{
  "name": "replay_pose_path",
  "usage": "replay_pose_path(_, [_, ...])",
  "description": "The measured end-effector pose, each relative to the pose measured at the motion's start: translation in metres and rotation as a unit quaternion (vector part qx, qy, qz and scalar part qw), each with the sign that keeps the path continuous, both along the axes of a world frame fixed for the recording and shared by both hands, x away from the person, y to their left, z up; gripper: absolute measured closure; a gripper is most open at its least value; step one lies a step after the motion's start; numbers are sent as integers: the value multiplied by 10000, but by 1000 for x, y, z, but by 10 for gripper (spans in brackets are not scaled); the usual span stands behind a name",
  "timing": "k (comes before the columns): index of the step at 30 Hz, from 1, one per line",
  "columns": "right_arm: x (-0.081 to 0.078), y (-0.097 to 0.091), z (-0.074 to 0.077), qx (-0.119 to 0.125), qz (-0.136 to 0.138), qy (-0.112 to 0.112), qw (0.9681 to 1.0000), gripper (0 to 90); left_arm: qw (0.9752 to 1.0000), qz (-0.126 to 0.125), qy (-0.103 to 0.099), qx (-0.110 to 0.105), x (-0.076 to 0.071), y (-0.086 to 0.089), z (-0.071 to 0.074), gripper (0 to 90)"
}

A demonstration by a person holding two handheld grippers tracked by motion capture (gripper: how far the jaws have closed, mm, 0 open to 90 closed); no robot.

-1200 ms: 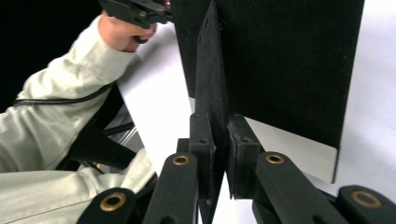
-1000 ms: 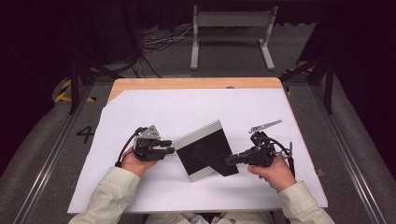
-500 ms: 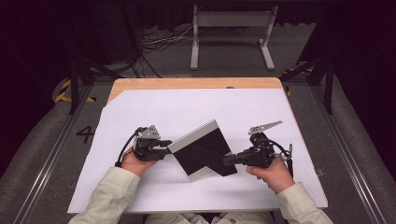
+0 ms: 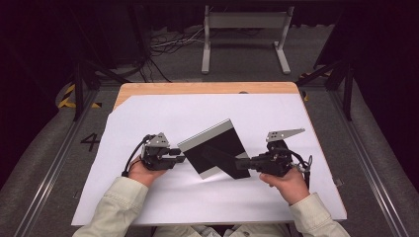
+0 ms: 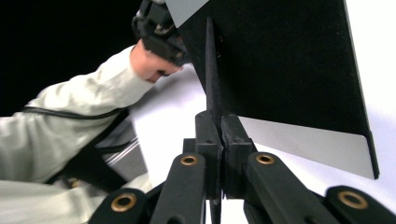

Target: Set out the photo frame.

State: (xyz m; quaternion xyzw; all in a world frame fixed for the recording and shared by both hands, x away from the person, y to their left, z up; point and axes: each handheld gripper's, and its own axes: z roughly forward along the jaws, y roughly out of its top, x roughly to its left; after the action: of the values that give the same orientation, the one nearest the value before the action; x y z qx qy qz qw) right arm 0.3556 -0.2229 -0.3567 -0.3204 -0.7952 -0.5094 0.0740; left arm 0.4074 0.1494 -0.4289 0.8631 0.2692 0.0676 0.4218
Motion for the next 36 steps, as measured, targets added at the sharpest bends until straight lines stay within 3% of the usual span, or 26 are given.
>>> replay_pose_path(9, [5, -5, -4, -76, -332, -729, 9968, 884, 10000, 7, 10, 2, 0, 1, -1, 639])
replay_pose_path(12, [9, -8, -8, 3, -430, -871, 9953, 884, 10000, 24, 37, 3, 0, 1, -1, 638])
replay_pose_path(15, [11, -11, -10, 18, -504, -1036, 9933, 884, 10000, 21, 38, 3, 1, 2, -2, 637])
replay_pose_path(16, [12, -14, -12, 28, -575, -1211, 9910, 884, 10000, 35, 46, 0, 0, 2, -2, 638])
replay_pose_path(18, [14, -16, -14, 18, -593, -1323, 9894, 884, 10000, 40, 56, -6, 0, 2, -2, 638])
replay_pose_path(22, [15, -18, -17, -61, -626, -1434, 9877, 884, 10000, 15, 52, 6, 0, 1, -2, 638])
replay_pose_path(23, [15, -17, -20, -213, -635, -1495, 9865, 883, 10000, 12, 32, 11, 0, 1, -2, 638])
replay_pose_path(29, [17, -21, -24, -407, -556, -1533, 9858, 882, 10000, 52, 43, -34, 0, 2, -2, 636])
replay_pose_path(36, [15, -25, -27, -675, -187, -1792, 9813, 882, 10000, 15, 33, -2, 0, 1, -2, 633])
